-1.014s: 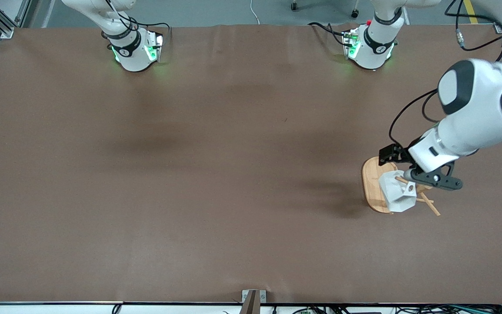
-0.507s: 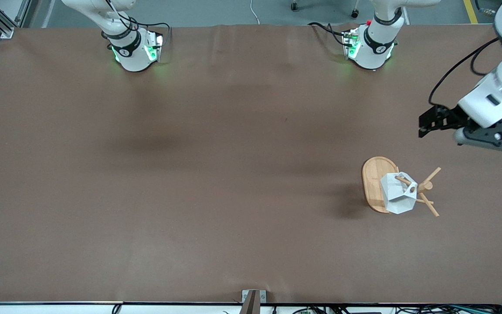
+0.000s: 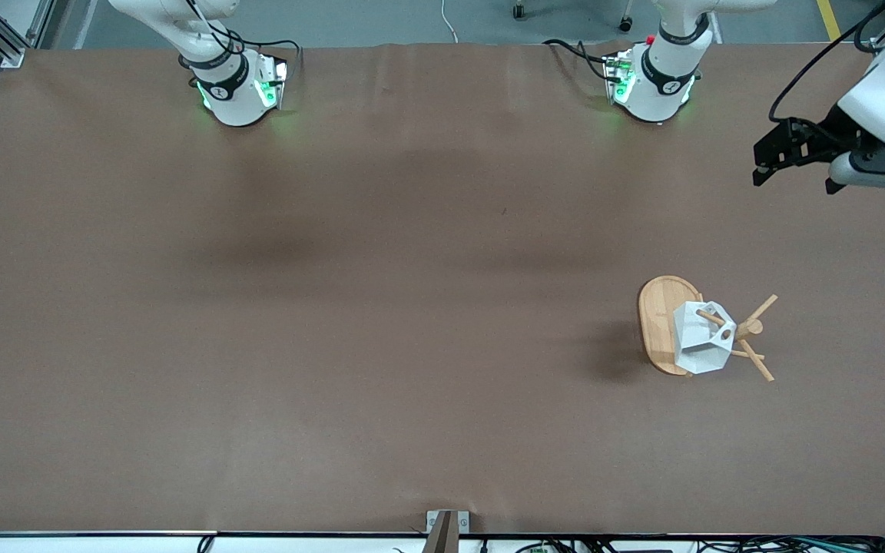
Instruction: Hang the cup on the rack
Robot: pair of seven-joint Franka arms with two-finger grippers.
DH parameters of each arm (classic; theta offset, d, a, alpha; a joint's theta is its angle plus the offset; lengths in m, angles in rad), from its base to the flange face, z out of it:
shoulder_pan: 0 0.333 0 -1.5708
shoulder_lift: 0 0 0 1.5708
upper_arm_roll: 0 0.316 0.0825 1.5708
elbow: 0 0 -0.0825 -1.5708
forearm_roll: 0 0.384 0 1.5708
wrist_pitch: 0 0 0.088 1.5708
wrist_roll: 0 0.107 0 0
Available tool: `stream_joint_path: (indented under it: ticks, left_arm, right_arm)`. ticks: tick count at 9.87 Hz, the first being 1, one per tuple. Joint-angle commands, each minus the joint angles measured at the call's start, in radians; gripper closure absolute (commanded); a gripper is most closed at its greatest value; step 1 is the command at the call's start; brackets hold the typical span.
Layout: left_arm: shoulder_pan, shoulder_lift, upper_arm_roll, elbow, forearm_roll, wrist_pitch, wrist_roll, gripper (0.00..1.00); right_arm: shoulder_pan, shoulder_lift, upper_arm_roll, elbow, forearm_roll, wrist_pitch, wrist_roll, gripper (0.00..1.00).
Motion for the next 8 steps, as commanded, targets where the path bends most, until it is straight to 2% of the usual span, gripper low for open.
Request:
stream_joint_path:
  ticks: [1, 3, 6, 8]
  left_arm:
    - [0.066, -0.036, -0.069, -0.079, 0.023, 0.002, -0.01, 0.0]
    - [0.107, -0.06, -0.097, -0.105, 0.02, 0.022, 0.0, 0.0]
    - [0.109, -0.005, -0.089, -0.03, 0.02, 0.016, 0.015, 0.0]
    - [0.109, -0.002, -0.089, -0.028, 0.02, 0.001, 0.006, 0.0]
  right_arm:
    - [0.006, -0.009, -0.009, -0.009, 0.014, -0.002, -0.004, 0.0]
    - [0.006, -0.009, -0.009, -0.009, 0.012, -0.004, -0.004, 0.0]
    - [0.006, -0.009, -0.009, -0.009, 0.012, -0.004, -0.004, 0.0]
    - [0.004, -0.009, -0.01, -0.009, 0.012, -0.004, -0.006, 0.0]
